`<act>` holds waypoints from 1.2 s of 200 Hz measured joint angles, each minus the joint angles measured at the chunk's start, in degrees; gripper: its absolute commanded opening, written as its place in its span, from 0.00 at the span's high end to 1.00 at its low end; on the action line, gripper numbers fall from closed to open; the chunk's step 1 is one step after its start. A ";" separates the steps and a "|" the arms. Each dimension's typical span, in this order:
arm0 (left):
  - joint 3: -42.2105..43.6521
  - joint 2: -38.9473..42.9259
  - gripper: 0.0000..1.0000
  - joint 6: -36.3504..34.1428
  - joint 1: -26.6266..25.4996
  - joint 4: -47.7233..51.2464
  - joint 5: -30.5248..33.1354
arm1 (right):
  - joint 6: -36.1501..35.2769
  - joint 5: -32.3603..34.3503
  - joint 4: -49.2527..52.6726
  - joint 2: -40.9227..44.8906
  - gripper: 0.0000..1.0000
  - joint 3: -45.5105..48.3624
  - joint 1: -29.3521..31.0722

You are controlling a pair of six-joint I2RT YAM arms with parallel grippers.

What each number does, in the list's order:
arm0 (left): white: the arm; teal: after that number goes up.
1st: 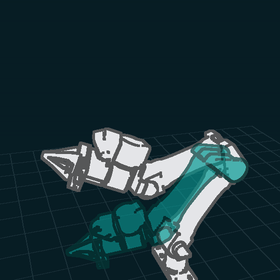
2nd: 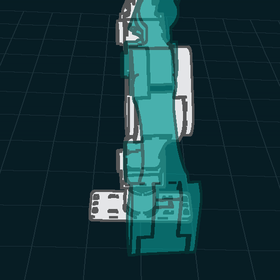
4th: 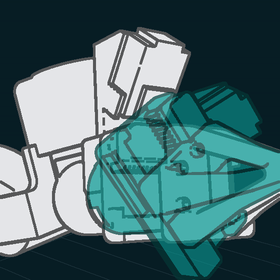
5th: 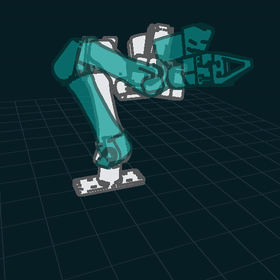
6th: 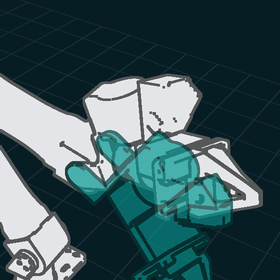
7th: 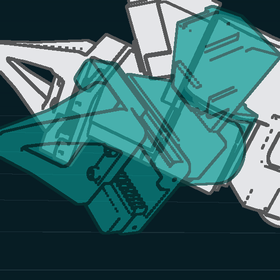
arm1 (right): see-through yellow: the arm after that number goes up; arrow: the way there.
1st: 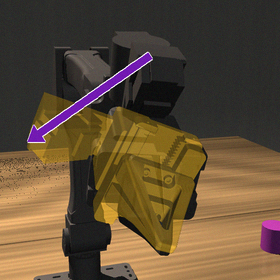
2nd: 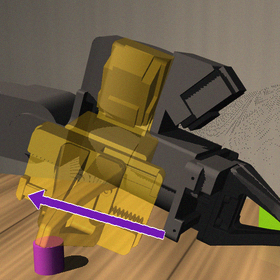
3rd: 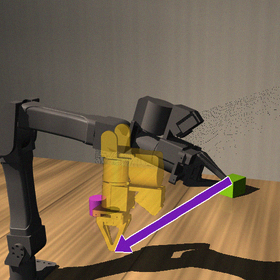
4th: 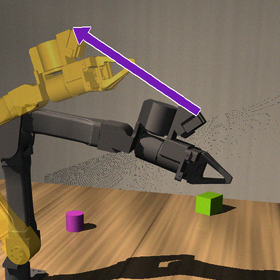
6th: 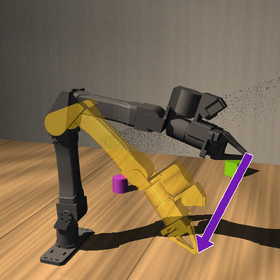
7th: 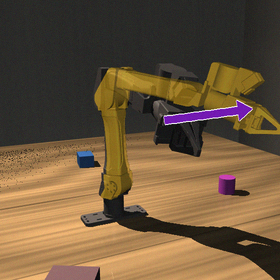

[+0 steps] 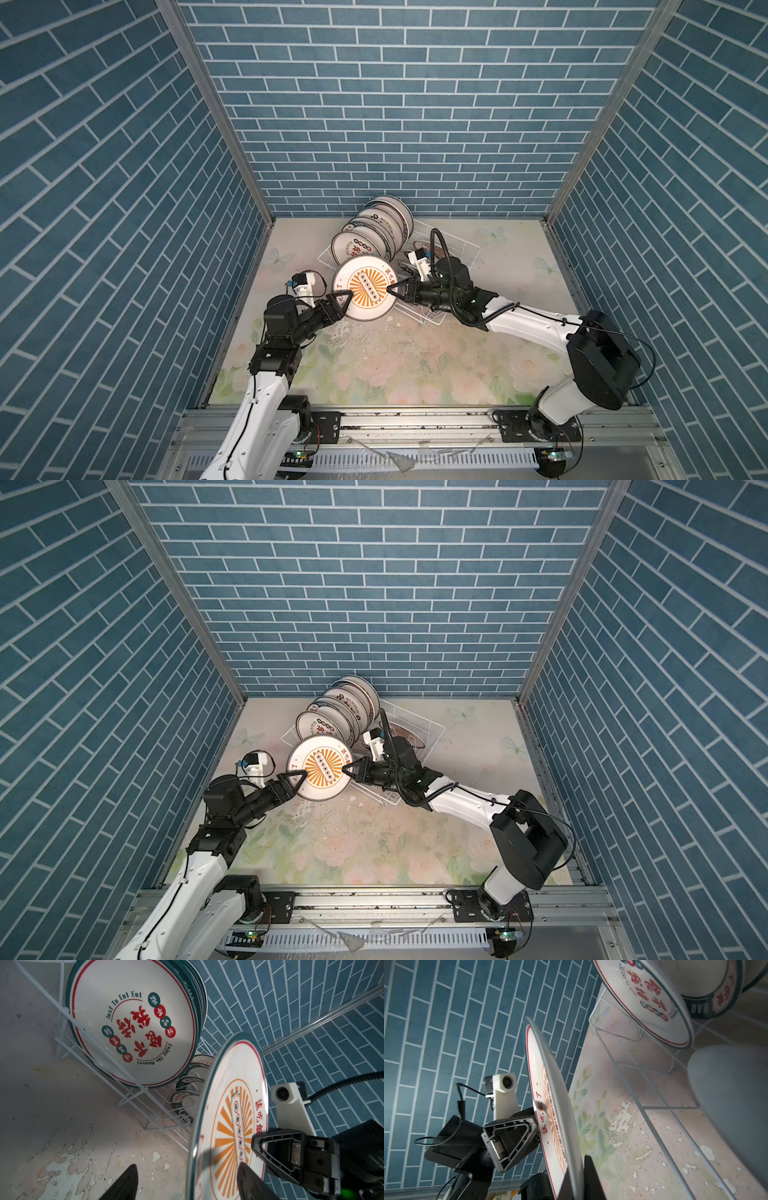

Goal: Unload the plates from the dish rack
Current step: 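Close the left gripper on the plate rim while the right gripper opens, then lower the plate onto the table with the left gripper while the right returns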

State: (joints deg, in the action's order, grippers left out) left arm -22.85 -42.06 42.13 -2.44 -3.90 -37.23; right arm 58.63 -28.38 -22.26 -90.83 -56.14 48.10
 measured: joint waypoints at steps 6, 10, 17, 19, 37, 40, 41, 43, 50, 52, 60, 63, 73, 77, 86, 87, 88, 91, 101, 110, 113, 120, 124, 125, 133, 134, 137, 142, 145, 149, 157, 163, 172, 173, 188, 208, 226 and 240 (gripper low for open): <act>0.02 -0.55 0.42 0.22 -0.02 -0.66 -0.20 | 0.26 -0.35 -0.35 -0.35 1.00 -0.31 0.04; 0.02 -0.76 0.45 0.79 0.00 -0.94 -0.26 | 0.48 -0.63 -0.66 -0.61 1.00 -0.50 0.13; 0.02 -0.94 0.50 0.96 0.00 -1.60 -0.59 | 0.68 -0.85 -0.94 -0.98 1.00 -0.72 0.28; 0.04 -0.94 0.51 0.68 -0.02 -1.90 -0.66 | 0.72 -0.90 -0.96 -1.07 1.00 -0.79 0.33; 0.07 -0.61 0.60 1.29 0.00 -2.64 -1.03 | 1.16 -1.81 -1.33 -2.12 1.00 -1.36 0.44; 0.07 -0.55 0.61 1.11 -0.02 -2.71 -1.09 | 1.16 -1.95 -1.38 -2.36 1.00 -1.51 0.50; 0.07 -0.50 0.61 1.14 0.00 -2.73 -1.09 | 1.16 -1.97 -1.40 -2.40 1.00 -1.55 0.52; 0.07 -0.44 0.63 1.36 0.00 -2.78 -1.16 | 1.16 -1.99 -1.40 -2.56 1.00 -1.66 0.57; 0.07 -0.24 0.67 1.49 -0.02 -2.84 -1.25 | 1.16 -2.21 -1.40 -2.93 1.00 -2.03 0.74; 0.07 -0.17 0.68 1.38 -0.02 -2.86 -1.31 | 1.16 -2.27 -1.38 -3.06 1.00 -2.16 0.79; 0.07 0.04 0.72 1.29 -0.02 -2.93 -1.42 | 1.14 -2.43 -1.38 -3.48 1.00 -2.58 1.01; 0.07 0.13 0.74 1.57 -0.02 -2.97 -1.44 | 1.16 -2.45 -1.36 -3.61 0.98 -2.71 1.07; 0.07 0.33 0.78 2.40 0.20 -3.26 -1.70 | 1.33 -2.56 -0.92 -3.96 0.93 -3.26 1.09; 0.00 0.39 0.81 2.80 0.28 -3.43 -1.84 | 1.49 -2.73 -0.92 -4.13 0.91 -3.37 0.92; -0.15 0.50 0.89 3.72 0.33 -3.80 -2.49 | 1.60 -2.91 -0.37 -4.33 0.88 -3.74 0.63; -0.15 0.50 0.90 3.69 0.35 -3.87 -2.54 | 1.64 -2.95 -0.33 -4.35 0.88 -3.78 0.63; -0.15 0.50 0.90 3.72 0.35 -3.93 -2.54 | 1.70 -2.97 -0.28 -4.35 0.87 -3.80 0.61; -0.35 0.55 0.92 4.52 0.37 -3.89 -2.84 | 1.66 -2.86 0.04 -4.48 0.86 -3.96 0.52; -0.94 0.70 0.98 5.64 0.39 -3.80 -3.06 | 0.72 -3.15 0.63 -4.87 0.83 -4.26 0.37; -1.42 0.79 1.00 5.70 0.44 -3.32 -3.10 | 0.48 -2.93 1.07 -5.09 0.79 -4.52 0.48; -1.51 0.83 1.00 5.66 0.44 -3.26 -3.23 | 0.26 -2.84 1.49 -5.09 0.77 -4.70 0.55; -1.75 0.85 1.00 5.09 0.37 -2.95 -3.30 | -0.02 -2.75 2.51 -5.20 0.73 -5.16 0.68; -1.90 0.87 1.00 4.81 0.33 -2.60 -3.32 | -0.22 -2.69 2.95 -5.35 0.71 -5.40 0.76; -1.92 0.87 1.00 4.74 0.31 -2.54 -3.32 | -0.22 -2.69 3.08 -5.38 0.71 -5.51 0.81; -2.27 0.96 1.00 4.24 0.33 -1.60 -3.23 | -0.50 -2.69 4.13 -5.64 0.65 -6.23 1.03; -2.36 0.96 1.00 4.15 0.31 -1.36 -3.17 | -0.70 -2.69 4.26 -5.68 0.64 -6.34 1.07; -2.54 0.96 1.00 3.93 0.33 -0.85 -3.10 | -0.68 -2.67 4.35 -5.77 0.63 -6.54 1.14; -2.82 0.96 1.00 3.67 0.33 -0.17 -2.93 | -1.05 -2.69 4.74 -5.95 0.60 -6.95 1.22; -3.08 0.96 1.00 3.45 0.33 0.39 -2.89 | -0.98 -2.71 5.11 -6.08 0.58 -7.26 1.27; -3.45 0.96 1.00 3.21 0.33 1.14 -2.75 | -1.46 -2.71 5.35 -6.16 0.56 -7.54 1.33; -4.33 0.98 1.00 2.69 0.42 2.97 -2.60 | -1.90 -2.67 6.64 -6.32 0.53 -8.39 1.44; -4.92 0.98 1.00 2.32 0.59 4.11 -2.60 | -2.54 -2.56 7.78 -6.36 0.51 -9.05 1.55; -5.64 1.14 1.00 1.95 0.98 5.79 -2.64 | -3.80 -2.10 9.99 -6.34 0.49 -10.21 1.75; -5.68 1.16 1.00 1.92 1.01 5.92 -2.64 | -4.07 -2.05 10.36 -6.34 0.48 -10.43 1.79; -6.64 2.23 1.00 1.44 2.01 9.55 -2.71 | -7.30 0.02 15.15 -6.10 0.46 -12.61 2.08; -7.72 4.13 1.00 0.55 4.17 15.93 -2.47 | -12.39 5.33 23.85 -4.37 0.43 -15.58 2.36; -8.79 5.90 1.00 0.00 6.78 21.33 -2.27 | -16.17 10.78 31.10 -1.44 0.41 -17.18 2.43; -9.66 7.43 1.00 -0.61 9.16 24.98 -2.01 | -18.78 14.99 35.65 1.07 0.40 -17.70 2.43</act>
State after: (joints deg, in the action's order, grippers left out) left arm -32.51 -34.63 41.52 6.72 21.08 -39.24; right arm 39.86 -13.39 13.39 -89.76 -73.84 50.52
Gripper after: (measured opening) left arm 0.122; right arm 0.592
